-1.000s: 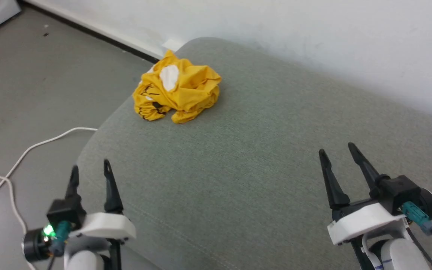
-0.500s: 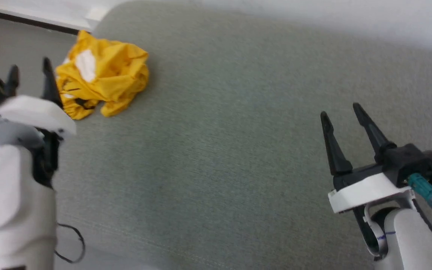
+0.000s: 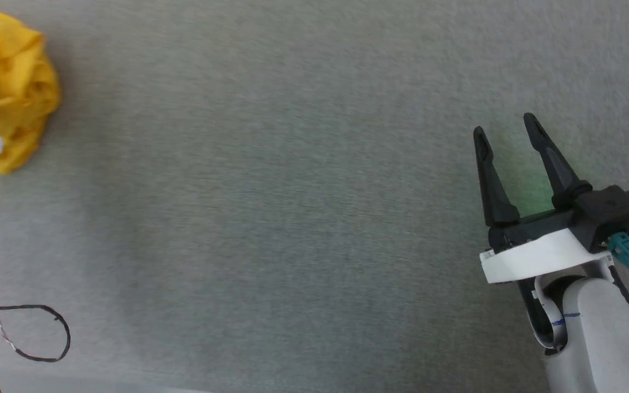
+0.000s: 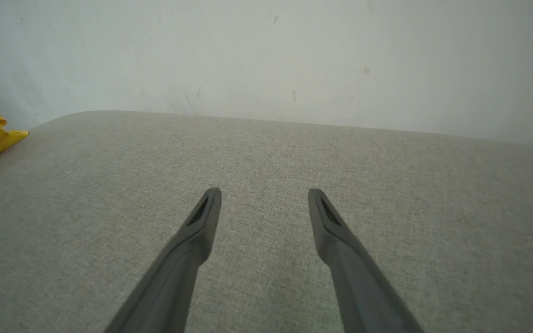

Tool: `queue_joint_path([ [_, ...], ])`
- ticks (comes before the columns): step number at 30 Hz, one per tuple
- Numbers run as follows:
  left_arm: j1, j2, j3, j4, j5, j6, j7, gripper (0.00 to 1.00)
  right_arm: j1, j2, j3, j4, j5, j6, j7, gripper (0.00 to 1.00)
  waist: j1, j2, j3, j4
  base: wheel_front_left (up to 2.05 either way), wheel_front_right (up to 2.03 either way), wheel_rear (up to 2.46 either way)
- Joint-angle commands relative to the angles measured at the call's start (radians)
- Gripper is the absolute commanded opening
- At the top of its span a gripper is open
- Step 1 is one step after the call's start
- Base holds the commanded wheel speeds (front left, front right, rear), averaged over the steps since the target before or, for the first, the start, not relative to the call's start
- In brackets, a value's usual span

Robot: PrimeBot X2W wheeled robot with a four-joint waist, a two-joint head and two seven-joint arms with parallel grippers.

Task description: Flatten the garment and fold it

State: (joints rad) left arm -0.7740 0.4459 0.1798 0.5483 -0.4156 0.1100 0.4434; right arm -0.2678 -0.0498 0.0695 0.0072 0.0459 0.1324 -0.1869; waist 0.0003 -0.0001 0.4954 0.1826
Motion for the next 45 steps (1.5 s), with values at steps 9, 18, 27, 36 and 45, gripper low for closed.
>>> queue_joint_path([
  [9, 0.101, 0.038, 0.043, -0.089, -0.011, 0.103, 0.166, 0.90, -0.030, 0.000, 0.016, 0.039, 0.019, -0.002, -0.032, 1.00, -0.0003, 0.0000, 0.126, -0.140, 0.00, 0.00, 0.00],
  [18, 0.165, 0.102, 0.045, -0.262, 0.123, 0.157, -0.116, 0.00, -0.002, 0.000, 0.003, 0.101, 0.044, -0.002, -0.053, 1.00, -0.0003, 0.0000, -0.051, -0.124, 0.00, 0.00, 0.00],
  [27, 0.050, 0.131, -0.085, -0.337, 0.236, 0.089, -0.419, 0.00, 0.085, 0.000, -0.031, 0.153, 0.080, -0.002, -0.063, 1.00, -0.0003, 0.0000, -0.281, -0.146, 0.00, 0.00, 0.00],
  [36, -0.122, -0.040, -0.325, -0.379, 0.212, -0.051, -0.438, 0.00, 0.160, 0.000, -0.066, 0.150, 0.096, -0.002, -0.060, 1.00, -0.0003, 0.0000, -0.396, -0.211, 0.00, 0.00, 0.00],
  [45, -0.090, -0.281, -0.496, -0.293, 0.129, -0.108, -0.428, 0.00, 0.188, 0.000, -0.055, 0.135, 0.113, -0.002, -0.047, 1.00, -0.0003, 0.0000, -0.430, -0.305, 0.00, 0.00, 0.00],
])
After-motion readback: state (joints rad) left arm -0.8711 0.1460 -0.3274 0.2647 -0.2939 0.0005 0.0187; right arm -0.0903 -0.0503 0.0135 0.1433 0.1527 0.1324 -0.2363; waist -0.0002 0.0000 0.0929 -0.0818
